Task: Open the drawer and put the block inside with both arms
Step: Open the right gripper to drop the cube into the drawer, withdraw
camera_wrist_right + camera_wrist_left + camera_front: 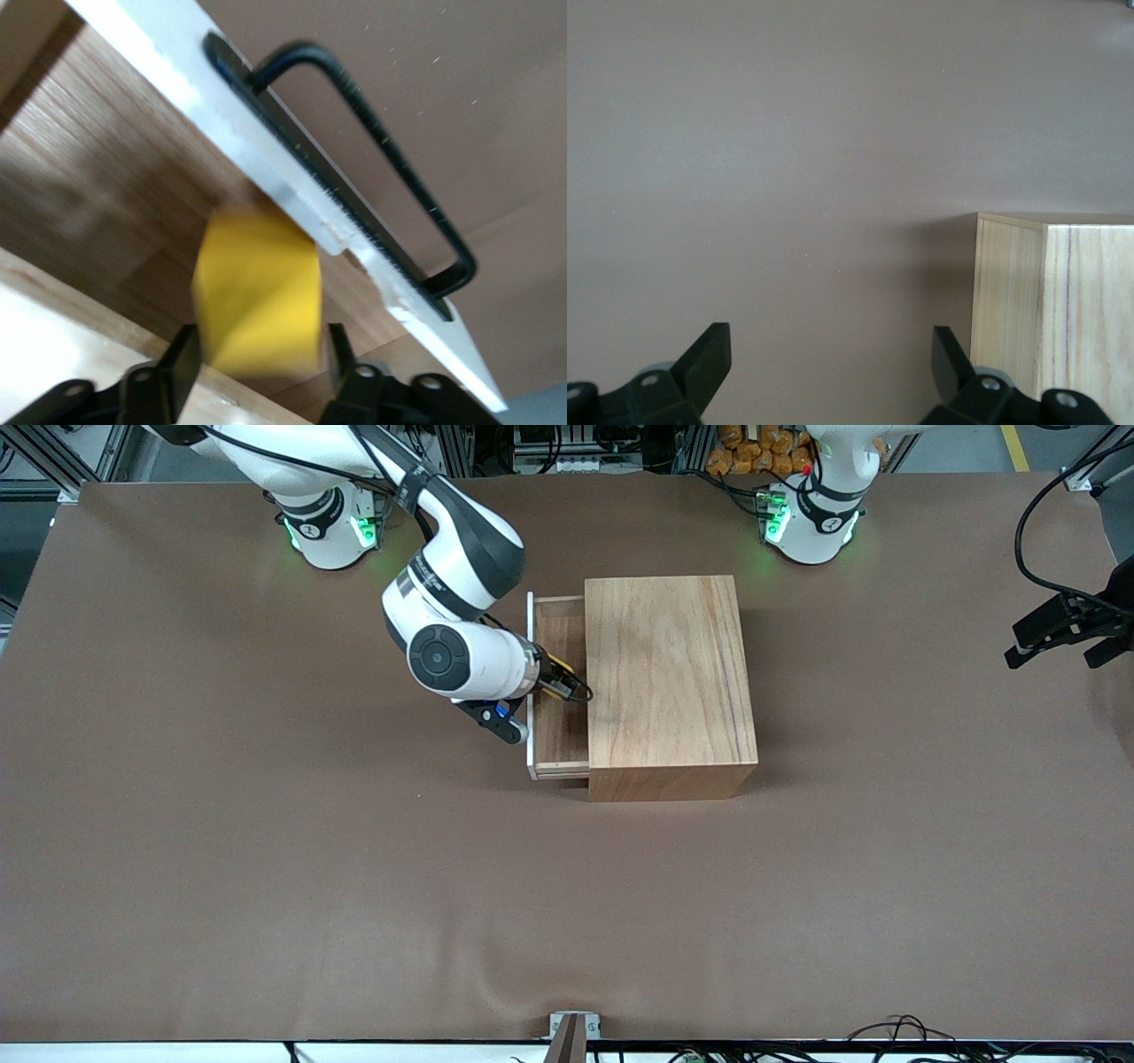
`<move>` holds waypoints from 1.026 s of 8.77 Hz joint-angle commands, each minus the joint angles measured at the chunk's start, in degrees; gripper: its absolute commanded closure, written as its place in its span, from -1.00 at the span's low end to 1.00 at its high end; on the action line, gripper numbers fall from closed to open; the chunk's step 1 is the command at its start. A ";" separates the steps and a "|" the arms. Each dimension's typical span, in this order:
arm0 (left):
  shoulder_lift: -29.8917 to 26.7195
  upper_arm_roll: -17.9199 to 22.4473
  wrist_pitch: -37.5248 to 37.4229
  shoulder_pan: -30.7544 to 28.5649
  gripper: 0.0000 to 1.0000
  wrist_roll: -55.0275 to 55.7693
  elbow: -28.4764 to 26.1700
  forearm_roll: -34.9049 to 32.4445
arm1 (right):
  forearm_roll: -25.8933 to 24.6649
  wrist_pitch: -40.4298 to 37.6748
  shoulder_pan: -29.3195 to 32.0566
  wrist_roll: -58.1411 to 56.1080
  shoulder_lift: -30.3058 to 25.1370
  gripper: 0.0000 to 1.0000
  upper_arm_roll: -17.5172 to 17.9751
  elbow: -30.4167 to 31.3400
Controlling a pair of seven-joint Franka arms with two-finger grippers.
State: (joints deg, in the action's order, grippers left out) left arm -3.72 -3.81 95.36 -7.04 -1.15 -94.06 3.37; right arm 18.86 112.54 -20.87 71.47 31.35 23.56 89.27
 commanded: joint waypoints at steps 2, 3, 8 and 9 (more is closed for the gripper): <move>0.29 -0.49 -1.49 -1.93 -1.00 -2.28 1.24 -0.03 | -0.58 -3.43 0.82 1.57 -0.58 -1.00 -0.53 -3.56; 0.29 -0.49 -1.58 -1.93 -1.00 -2.28 1.16 -0.03 | -0.58 -8.60 3.26 1.48 -0.67 -1.00 -0.53 -7.32; -0.14 -0.58 -4.29 -2.37 -1.00 -2.28 1.24 -0.03 | -1.63 -18.05 19.16 -13.44 -0.50 -1.00 -0.44 -18.78; -0.32 -0.76 -4.91 -2.37 -1.00 -2.11 1.24 -0.03 | -2.76 -21.63 21.55 -16.16 -0.85 -1.00 -1.23 -19.74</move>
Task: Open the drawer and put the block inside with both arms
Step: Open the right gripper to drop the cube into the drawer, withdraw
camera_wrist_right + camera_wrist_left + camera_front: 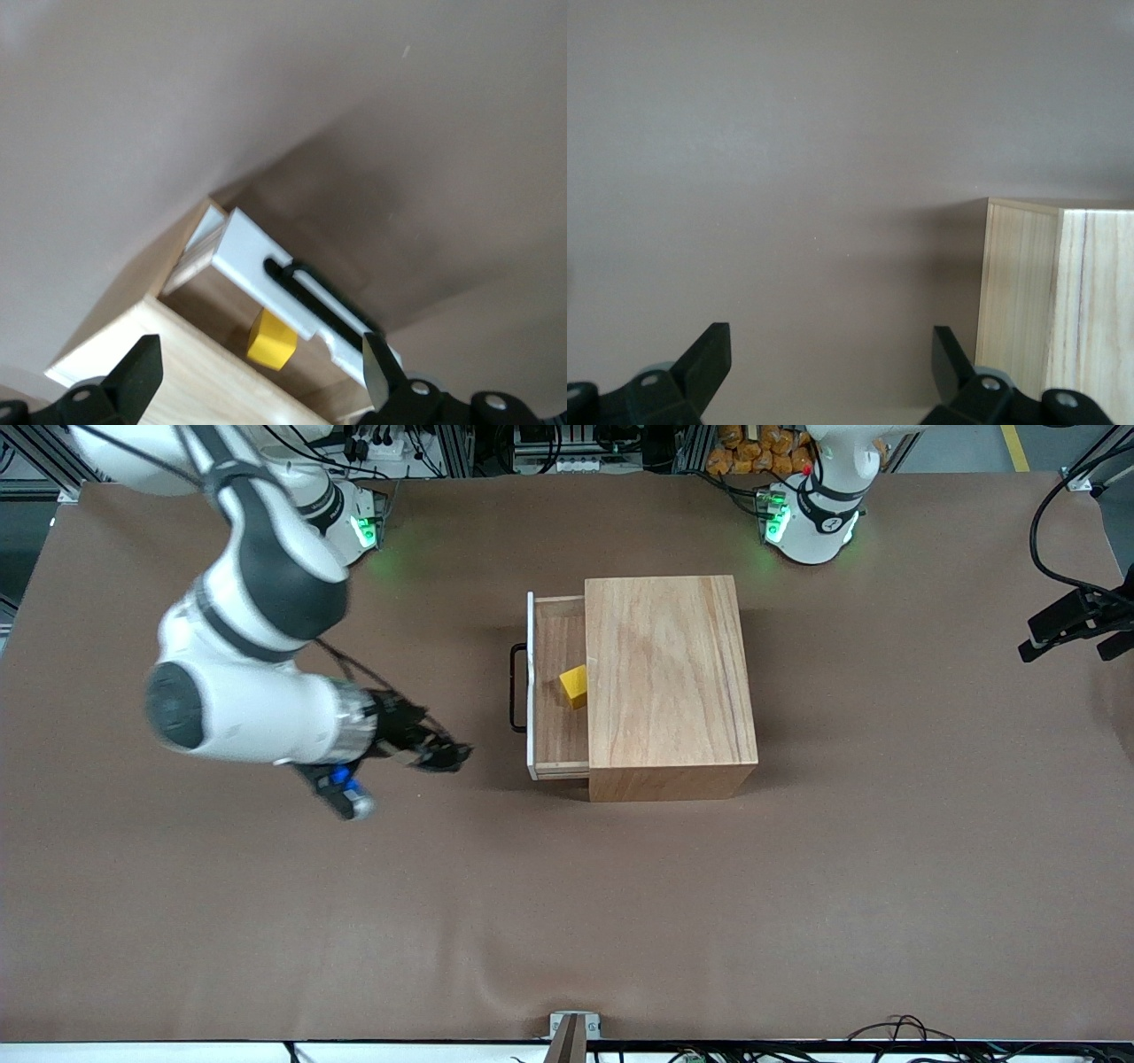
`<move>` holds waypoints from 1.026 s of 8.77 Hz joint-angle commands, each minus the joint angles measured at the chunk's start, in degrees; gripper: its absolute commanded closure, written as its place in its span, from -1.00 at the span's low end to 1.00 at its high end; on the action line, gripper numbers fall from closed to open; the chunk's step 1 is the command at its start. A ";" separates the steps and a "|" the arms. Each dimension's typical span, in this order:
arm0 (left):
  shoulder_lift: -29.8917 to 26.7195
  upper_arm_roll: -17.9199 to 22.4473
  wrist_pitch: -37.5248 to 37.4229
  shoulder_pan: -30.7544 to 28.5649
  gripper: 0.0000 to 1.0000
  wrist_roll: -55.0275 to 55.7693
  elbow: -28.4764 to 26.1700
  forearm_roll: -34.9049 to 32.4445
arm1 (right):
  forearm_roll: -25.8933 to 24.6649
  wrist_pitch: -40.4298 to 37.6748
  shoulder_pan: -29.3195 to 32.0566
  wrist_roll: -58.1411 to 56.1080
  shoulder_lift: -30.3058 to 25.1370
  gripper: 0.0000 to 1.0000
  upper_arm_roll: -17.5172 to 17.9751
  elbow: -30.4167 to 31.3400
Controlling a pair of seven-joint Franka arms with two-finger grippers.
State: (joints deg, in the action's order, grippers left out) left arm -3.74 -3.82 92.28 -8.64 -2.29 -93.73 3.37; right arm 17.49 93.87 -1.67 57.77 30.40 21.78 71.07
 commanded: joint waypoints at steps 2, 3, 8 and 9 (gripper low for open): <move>-1.44 -1.54 -1.84 -0.41 -1.00 0.08 0.56 -0.47 | -6.47 -11.83 4.66 -12.72 -1.30 -1.00 -2.42 -7.67; -1.70 -3.11 -1.84 -0.50 -1.00 0.53 0.47 -0.56 | -9.11 -13.52 2.22 -20.60 -3.14 -1.00 -8.27 -9.18; -0.92 -4.01 -1.40 -0.15 -1.00 3.87 1.26 -0.65 | -13.85 -22.13 -1.58 -50.13 -17.98 -1.00 -24.77 -6.23; -0.48 -4.09 -1.32 -0.06 -1.00 3.87 1.79 -0.65 | -16.76 -19.80 -1.15 -49.95 -23.84 -1.00 -24.59 2.41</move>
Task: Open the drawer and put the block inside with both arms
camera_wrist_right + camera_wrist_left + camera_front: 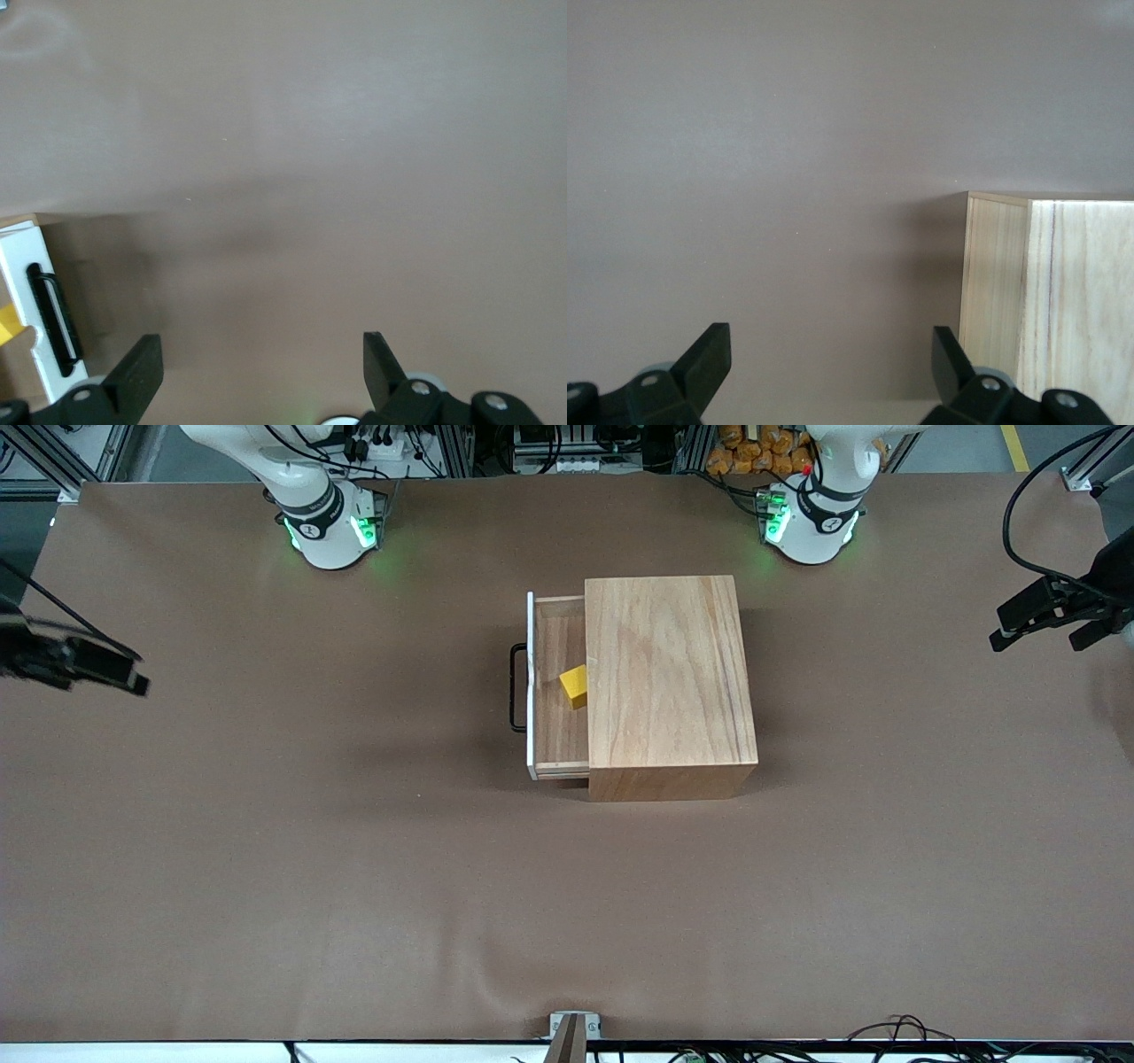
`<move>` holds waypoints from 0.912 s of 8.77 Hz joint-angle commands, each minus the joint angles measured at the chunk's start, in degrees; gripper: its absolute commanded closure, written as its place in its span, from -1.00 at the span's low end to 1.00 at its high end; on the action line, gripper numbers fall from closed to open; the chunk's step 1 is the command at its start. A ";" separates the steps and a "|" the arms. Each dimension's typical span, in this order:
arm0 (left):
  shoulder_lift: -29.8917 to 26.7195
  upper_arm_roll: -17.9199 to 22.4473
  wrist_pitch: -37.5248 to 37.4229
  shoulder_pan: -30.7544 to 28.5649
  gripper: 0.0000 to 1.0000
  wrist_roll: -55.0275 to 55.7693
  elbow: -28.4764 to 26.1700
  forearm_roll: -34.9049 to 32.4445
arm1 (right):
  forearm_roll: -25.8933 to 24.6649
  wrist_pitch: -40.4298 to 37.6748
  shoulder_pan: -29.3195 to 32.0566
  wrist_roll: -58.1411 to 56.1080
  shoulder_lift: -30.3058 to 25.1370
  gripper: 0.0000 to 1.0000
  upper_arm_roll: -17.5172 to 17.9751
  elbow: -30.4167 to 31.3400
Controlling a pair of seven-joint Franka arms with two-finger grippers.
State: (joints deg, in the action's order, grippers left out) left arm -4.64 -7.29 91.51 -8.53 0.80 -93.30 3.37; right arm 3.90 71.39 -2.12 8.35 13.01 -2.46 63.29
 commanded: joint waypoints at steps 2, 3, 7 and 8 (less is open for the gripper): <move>0.59 -1.40 -0.63 -0.08 -1.00 0.70 2.42 -0.65 | -3.46 13.03 -0.17 -1.49 -18.59 -1.00 -0.18 29.70; 0.60 -1.15 -0.72 0.26 -1.00 -0.35 2.60 -0.65 | -3.37 13.51 -0.25 -1.58 -18.64 -1.00 -0.17 29.62; 0.86 9.46 -5.19 11.83 -1.00 1.05 2.43 -0.65 | -6.36 11.23 1.06 -8.52 -14.86 -1.00 -0.26 20.04; 0.34 9.84 -6.07 12.65 -1.00 1.13 2.34 -0.73 | -6.27 10.01 0.89 -8.18 -14.95 -1.00 -0.18 20.12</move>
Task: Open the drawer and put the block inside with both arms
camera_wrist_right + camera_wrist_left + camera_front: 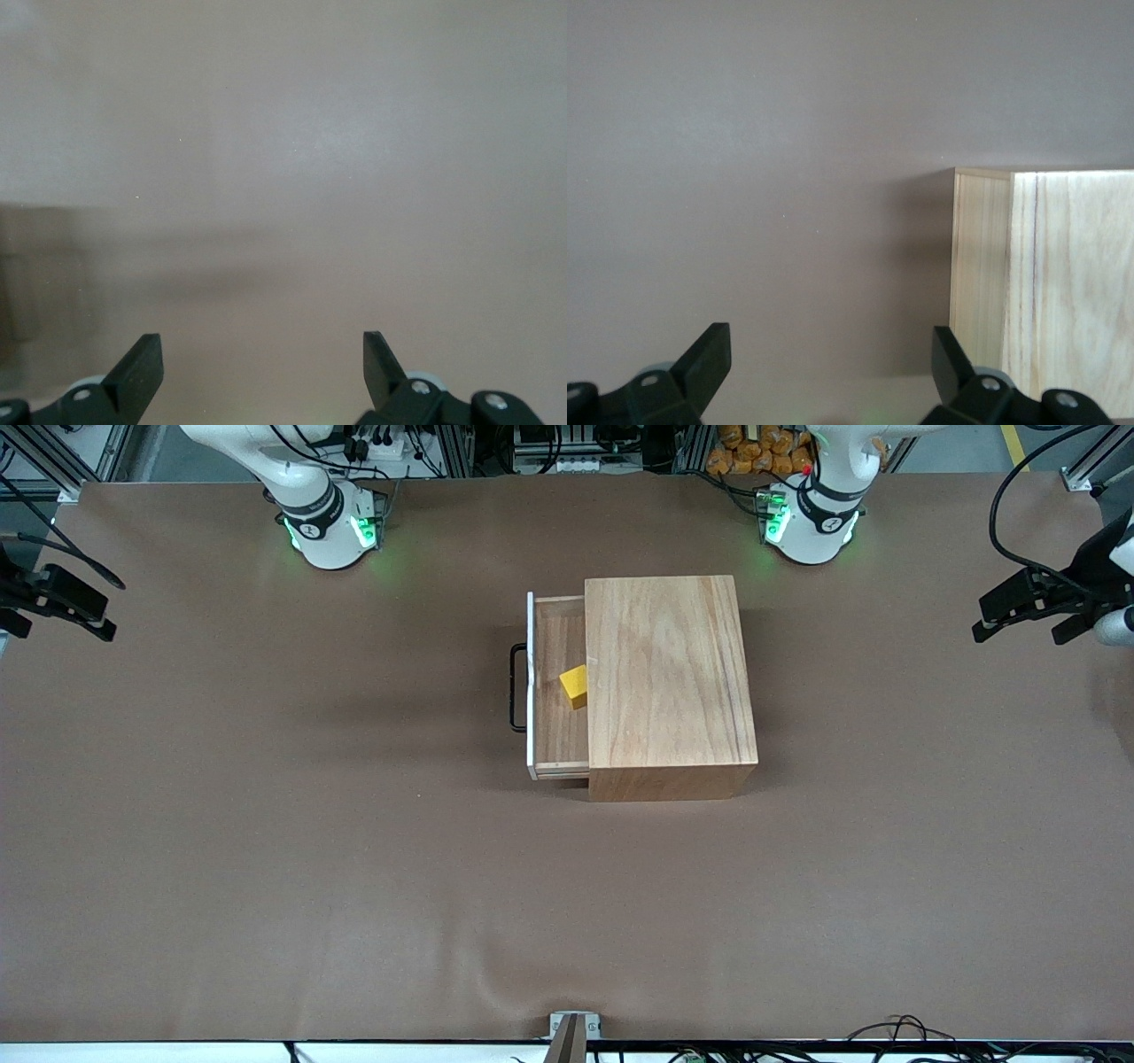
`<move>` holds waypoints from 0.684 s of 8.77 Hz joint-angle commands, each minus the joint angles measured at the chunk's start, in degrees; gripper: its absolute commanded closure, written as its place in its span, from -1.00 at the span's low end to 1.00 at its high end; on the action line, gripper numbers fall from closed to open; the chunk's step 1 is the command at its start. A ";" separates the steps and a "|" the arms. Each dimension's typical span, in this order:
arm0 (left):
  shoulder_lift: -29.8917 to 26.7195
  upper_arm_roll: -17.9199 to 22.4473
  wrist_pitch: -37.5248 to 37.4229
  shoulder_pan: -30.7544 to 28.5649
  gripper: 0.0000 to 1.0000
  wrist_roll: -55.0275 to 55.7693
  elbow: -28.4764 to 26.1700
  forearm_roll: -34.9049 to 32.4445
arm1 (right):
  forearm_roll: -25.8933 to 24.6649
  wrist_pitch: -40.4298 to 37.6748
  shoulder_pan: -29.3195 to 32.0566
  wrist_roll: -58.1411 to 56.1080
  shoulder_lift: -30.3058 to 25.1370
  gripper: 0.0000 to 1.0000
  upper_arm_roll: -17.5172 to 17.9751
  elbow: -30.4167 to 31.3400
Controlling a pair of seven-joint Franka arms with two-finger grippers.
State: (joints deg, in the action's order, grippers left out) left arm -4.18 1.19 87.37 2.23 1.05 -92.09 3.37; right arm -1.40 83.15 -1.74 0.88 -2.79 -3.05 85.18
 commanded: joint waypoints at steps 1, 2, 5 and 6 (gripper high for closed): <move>-0.74 1.28 -2.99 1.46 -1.00 0.71 0.86 -0.73 | -0.63 -2.03 0.68 -0.71 0.85 -1.00 0.42 -1.77; -0.92 1.36 -3.70 1.11 -1.00 0.71 0.77 -0.73 | 0.94 -2.03 0.77 -0.62 0.85 -1.00 0.42 -1.77; -1.80 -0.47 -3.88 0.84 -1.00 5.07 -0.63 -6.16 | 1.04 -2.03 0.95 -0.53 0.85 -1.00 0.42 -1.77; -1.80 -0.57 -3.97 0.84 -1.00 6.23 -0.72 -6.18 | 1.04 -2.12 1.12 -0.44 0.85 -1.00 0.42 -1.77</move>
State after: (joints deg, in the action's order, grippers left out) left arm -4.66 1.29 84.09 3.03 5.16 -91.95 -1.23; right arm -1.13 82.08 -1.67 0.86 -2.58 -3.03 84.94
